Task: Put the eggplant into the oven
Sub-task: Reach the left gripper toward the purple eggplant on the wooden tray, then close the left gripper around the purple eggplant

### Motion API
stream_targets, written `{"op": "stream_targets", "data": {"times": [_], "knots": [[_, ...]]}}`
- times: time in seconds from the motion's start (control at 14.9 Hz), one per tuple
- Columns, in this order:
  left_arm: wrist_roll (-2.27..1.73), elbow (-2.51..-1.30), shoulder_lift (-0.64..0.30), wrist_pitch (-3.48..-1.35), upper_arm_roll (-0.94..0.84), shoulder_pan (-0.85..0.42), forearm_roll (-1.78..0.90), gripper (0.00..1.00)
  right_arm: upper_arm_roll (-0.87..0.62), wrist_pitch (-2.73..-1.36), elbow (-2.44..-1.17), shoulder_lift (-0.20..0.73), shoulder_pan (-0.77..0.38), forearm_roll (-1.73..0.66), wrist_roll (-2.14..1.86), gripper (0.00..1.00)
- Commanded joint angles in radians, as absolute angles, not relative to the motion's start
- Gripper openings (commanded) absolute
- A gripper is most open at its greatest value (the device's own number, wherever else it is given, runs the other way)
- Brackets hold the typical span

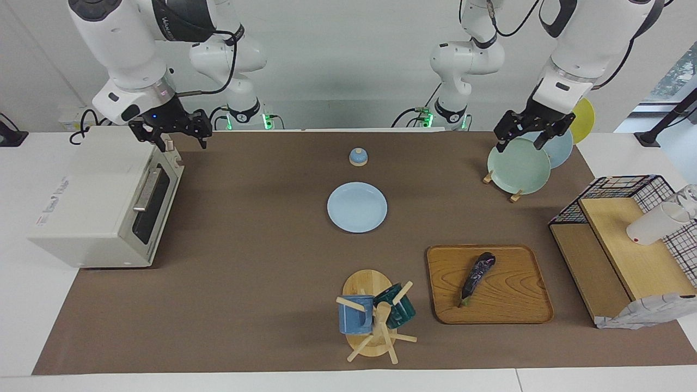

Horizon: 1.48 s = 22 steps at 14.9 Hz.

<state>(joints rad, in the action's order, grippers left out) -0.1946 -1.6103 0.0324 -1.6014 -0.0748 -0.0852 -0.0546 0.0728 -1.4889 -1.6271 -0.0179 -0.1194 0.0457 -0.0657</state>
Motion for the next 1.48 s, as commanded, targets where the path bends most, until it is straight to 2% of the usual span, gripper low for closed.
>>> {"op": "stream_targets", "data": {"times": [0.0,0.07,0.34,0.47,0.74,0.81,1.21,1.41], "knots": [[-0.166,-1.611,-0.017,-1.65,-0.083,-0.074,-0.072,1.0,0.069,-1.546,-1.686,-0.047,-0.106,0.035,-0.074,0.07],[-0.144,-1.605,-0.041,-1.672,-0.084,-0.075,-0.072,1.0,0.075,-1.558,-1.718,-0.06,-0.097,0.031,-0.119,0.0],[-0.01,-1.579,-0.181,-1.727,-0.084,-0.071,-0.071,1.0,0.08,-1.626,-1.779,-0.08,-0.077,0.038,-0.156,0.0],[0.07,-1.527,-0.28,-1.758,-0.084,-0.074,-0.068,1.0,0.081,-1.684,-1.86,-0.115,-0.077,0.081,-0.15,0.0],[0.231,-1.522,-0.383,-1.861,-0.083,-0.072,-0.06,1.0,0.08,-1.807,-2.0,-0.161,-0.072,0.216,-0.08,0.0],[0.257,-1.52,-0.415,-1.887,-0.084,-0.072,-0.057,1.0,0.08,-1.851,-2.04,-0.164,-0.039,0.222,-0.078,0.0],[0.356,-1.491,-0.566,-2.023,-0.084,-0.091,-0.017,1.0,0.08,-1.894,-2.095,-0.158,0.008,0.227,-0.077,0.0],[0.359,-1.503,-0.572,-2.081,-0.084,-0.095,0.032,1.0,0.08,-1.92,-2.098,-0.153,0.009,0.262,-0.086,0.0]]}}
